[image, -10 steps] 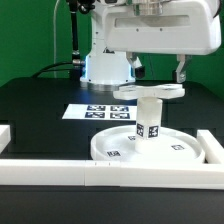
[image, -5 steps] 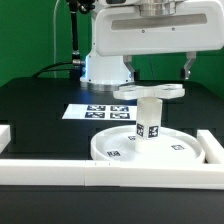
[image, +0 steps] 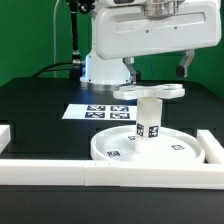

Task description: Assemble round table

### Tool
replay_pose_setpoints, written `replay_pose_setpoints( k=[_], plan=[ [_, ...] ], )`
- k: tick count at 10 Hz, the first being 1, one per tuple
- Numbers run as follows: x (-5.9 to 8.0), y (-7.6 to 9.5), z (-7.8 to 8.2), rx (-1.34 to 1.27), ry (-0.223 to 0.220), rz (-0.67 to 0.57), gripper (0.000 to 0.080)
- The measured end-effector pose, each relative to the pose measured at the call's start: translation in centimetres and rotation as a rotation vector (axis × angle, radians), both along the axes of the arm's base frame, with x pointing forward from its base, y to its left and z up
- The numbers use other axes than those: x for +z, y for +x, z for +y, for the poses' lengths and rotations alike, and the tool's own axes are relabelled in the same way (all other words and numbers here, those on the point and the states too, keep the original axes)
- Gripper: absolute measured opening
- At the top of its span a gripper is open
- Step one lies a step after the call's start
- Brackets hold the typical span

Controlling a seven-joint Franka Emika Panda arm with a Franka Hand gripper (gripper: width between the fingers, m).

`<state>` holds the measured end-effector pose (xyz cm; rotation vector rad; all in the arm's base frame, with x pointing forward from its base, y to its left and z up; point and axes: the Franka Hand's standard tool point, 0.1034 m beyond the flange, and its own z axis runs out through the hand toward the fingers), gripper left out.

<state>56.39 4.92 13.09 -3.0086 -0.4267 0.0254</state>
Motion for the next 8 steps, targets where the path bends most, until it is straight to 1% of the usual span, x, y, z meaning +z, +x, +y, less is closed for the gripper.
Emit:
replay_pose_setpoints(
  k=[2, 3, 4, 5, 8],
  plan=[
    [0.24, 0.16, 0.28, 0.253, -0.028, -0.029, 0.0648],
    [0.26, 0.15, 0.14, 0.403, -0.037, -0.034, 0.0648],
    [0.28, 0.21, 0.07, 0.498, -0.040, -0.040, 0.0648],
    [0.21, 0.18, -0.03, 0.529, -0.040, -0.041, 0.0648],
    [0.13, 0.17, -0.54, 0.758, -0.045, -0.051, 0.0648]
  ],
)
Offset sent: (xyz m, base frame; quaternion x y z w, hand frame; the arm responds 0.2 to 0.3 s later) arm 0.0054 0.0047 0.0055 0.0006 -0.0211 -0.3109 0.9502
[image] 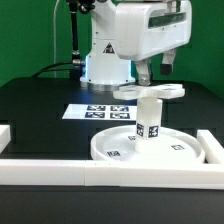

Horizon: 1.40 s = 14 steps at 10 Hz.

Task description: Assemble round table

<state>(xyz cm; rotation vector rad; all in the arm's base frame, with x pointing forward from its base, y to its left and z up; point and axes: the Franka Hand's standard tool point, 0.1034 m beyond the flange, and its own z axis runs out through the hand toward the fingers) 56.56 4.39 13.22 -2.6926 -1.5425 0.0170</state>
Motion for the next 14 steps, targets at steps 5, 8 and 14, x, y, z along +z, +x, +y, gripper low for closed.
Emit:
replay_pose_setpoints(
  k=[5, 8, 14],
  plan=[
    [-0.7, -0.2, -0.5, 0.198, -0.003, -0.017, 0.0648],
    [-1.5, -0.6, -0.6, 0.214, -0.014, -0.005, 0.0648],
    [-2.6, -0.8, -0.8, 0.224, -0.026, 0.014, 0.0648]
  ],
)
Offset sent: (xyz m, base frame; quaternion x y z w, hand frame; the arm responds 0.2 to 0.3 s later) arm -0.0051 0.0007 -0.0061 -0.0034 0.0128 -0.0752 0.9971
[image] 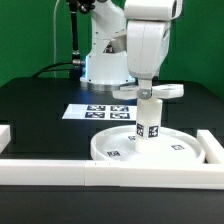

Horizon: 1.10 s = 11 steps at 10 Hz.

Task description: Assemble round table

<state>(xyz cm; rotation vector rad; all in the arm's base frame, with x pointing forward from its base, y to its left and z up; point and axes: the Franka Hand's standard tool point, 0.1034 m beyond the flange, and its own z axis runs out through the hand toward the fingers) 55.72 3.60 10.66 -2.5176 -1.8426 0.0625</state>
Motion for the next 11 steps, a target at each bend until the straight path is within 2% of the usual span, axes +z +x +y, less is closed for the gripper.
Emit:
replay_pose_setpoints(
  k=[3, 4, 5, 6, 10, 11],
  plan=[
    [-0.07, -0.03, 0.03, -0.009, -0.003, 0.001, 0.0648],
    [-0.06, -0.02, 0.07, -0.015, -0.003, 0.001, 0.0552],
    [-0.02, 0.01, 0.06, -0.015, -0.003, 0.000, 0.0552],
    [-0.02, 0.01, 0.03, -0.016, -0.003, 0.000, 0.0446],
    [-0.02, 0.00, -0.01, -0.054, -0.004, 0.001, 0.0446],
    [-0.01, -0.13, -0.17, -0.160, -0.005, 0.020, 0.0446]
  ],
)
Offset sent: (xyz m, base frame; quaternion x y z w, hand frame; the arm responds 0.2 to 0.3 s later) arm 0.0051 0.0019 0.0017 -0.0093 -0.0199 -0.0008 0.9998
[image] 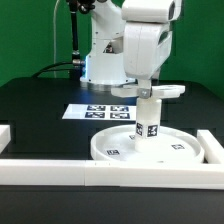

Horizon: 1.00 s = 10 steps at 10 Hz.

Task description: Assemble round table

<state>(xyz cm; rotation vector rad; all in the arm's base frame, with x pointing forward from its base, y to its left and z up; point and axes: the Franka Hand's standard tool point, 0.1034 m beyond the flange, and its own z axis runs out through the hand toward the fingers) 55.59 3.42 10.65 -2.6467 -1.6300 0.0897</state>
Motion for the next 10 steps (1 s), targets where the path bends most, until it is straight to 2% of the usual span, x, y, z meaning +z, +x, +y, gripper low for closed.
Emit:
replay_pose_setpoints(
  k=[4, 8, 9, 10],
  plan=[
    [0.0, -0.3, -0.7, -0.410, -0.016, 0.079, 0.0448],
    [0.0, -0.2, -0.6, -0.677, -0.043, 0.078, 0.0448],
    [0.2, -0.1, -0.8, -0.781, -0.023, 0.068, 0.0448],
    [0.3, -0.3, -1.3, -0.905, 0.017, 0.062, 0.0448]
  ],
)
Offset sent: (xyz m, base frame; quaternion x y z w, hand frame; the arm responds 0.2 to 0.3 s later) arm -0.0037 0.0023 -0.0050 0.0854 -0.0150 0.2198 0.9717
